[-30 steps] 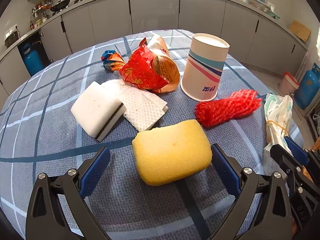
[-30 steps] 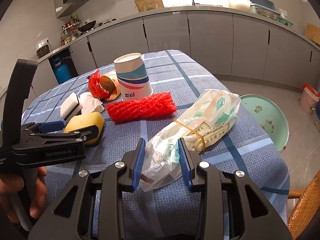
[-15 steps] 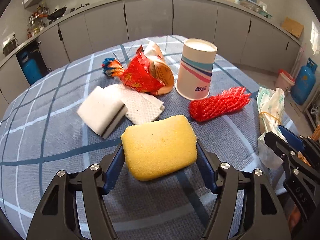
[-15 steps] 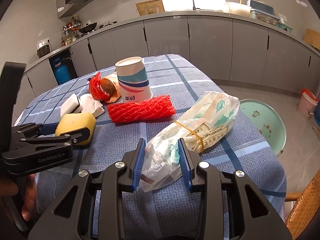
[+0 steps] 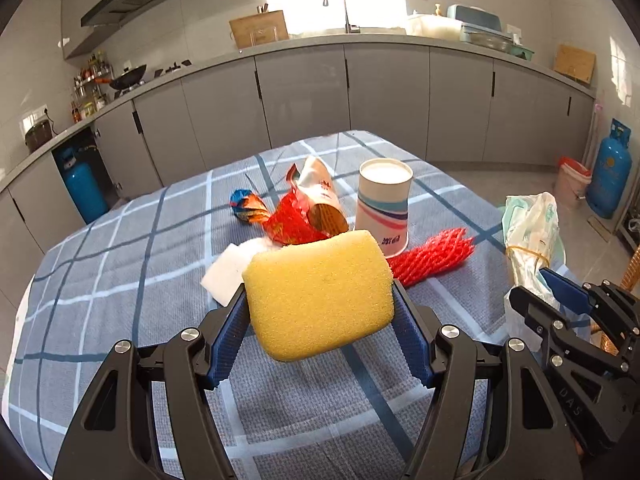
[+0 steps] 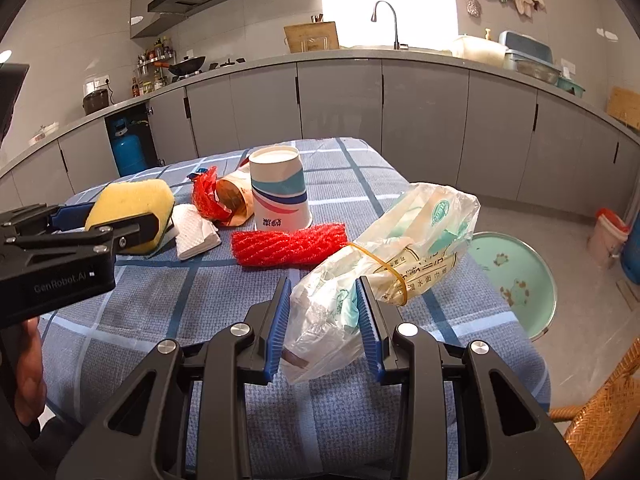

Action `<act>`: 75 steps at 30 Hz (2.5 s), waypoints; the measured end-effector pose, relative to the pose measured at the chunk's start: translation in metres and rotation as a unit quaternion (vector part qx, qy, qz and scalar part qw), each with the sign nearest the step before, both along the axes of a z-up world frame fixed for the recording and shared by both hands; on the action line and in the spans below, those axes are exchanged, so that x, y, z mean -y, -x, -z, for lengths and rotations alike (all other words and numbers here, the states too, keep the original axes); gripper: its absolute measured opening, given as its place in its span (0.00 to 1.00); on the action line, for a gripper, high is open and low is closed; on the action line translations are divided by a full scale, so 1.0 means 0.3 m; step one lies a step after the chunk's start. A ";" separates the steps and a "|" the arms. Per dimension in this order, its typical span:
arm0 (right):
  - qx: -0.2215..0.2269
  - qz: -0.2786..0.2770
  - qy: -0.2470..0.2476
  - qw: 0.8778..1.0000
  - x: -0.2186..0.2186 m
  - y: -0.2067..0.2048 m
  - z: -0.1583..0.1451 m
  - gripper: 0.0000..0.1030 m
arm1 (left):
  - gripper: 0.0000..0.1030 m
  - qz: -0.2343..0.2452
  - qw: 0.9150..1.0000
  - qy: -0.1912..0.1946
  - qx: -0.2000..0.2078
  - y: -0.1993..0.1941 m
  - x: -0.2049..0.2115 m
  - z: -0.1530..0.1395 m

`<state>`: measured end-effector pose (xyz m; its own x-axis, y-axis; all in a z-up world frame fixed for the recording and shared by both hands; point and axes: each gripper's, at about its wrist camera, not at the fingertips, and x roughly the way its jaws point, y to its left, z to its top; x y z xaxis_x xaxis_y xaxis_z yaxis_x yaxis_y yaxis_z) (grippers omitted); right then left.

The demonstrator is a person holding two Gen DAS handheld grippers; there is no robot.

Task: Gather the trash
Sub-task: 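Carry the yellow sponge and clear bag over the green basin with both tools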

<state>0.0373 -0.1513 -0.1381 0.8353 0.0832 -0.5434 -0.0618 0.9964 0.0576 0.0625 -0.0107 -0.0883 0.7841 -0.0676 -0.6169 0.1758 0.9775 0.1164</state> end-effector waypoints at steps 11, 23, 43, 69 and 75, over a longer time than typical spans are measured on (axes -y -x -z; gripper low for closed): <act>0.016 0.012 -0.003 1.000 0.037 0.027 -0.023 0.33 | 0.65 0.003 1.000 -0.004 0.021 0.012 0.024 -0.065; 0.029 0.031 -0.009 0.999 0.099 0.043 -0.044 0.33 | 0.65 0.025 0.999 -0.003 0.041 -0.012 0.097 -0.131; 0.038 0.091 -0.013 0.995 0.307 0.023 -0.057 0.33 | 0.65 0.096 0.992 -0.008 0.078 -0.083 0.373 -0.223; 0.034 0.140 -0.005 0.989 0.667 -0.136 -0.059 0.34 | 0.66 0.170 0.983 -0.013 0.064 -0.243 0.730 -0.166; 0.022 0.143 0.000 0.990 0.737 -0.190 -0.028 0.34 | 0.66 0.174 0.984 -0.014 0.045 -0.308 0.791 -0.123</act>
<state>0.0943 -0.3724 -0.1299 0.8477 -0.1593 -0.5061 0.2196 0.9737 0.0613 0.1550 -0.2482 -0.0515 0.7687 -0.3250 -0.5509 0.4866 0.8562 0.1738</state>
